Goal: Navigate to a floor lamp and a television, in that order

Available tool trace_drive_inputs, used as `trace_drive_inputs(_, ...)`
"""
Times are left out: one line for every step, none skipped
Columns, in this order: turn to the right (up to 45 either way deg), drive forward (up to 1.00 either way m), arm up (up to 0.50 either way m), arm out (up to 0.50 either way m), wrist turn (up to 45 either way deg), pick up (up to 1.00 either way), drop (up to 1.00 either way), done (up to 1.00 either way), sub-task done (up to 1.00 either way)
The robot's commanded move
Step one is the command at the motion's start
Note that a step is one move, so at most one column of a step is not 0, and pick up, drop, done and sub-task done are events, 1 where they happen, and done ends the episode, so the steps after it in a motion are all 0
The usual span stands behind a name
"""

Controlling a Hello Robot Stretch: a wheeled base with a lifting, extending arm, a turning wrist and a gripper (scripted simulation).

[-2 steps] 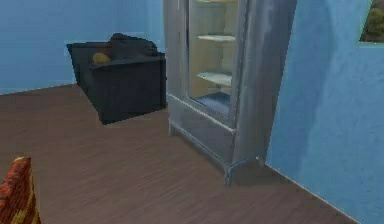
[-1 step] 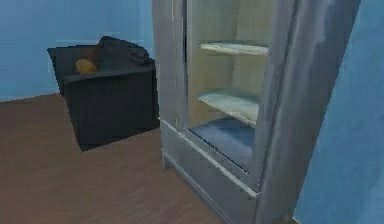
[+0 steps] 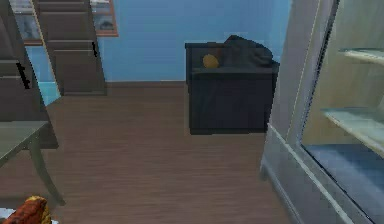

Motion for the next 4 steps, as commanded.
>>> trace_drive_inputs(0.0,1.0,0.0,0.0,0.0,0.0,0.0,0.0,0.0)
trace_drive_inputs(-24.0,0.0,0.0,0.0,0.0,0.0,0.0,0.0,0.0)
trace_drive_inputs(0.0,0.9,0.0,0.0,0.0,0.0,0.0,0.0,0.0)
trace_drive_inputs(-24.0,0.0,0.0,0.0,0.0,0.0,0.0,0.0,0.0)
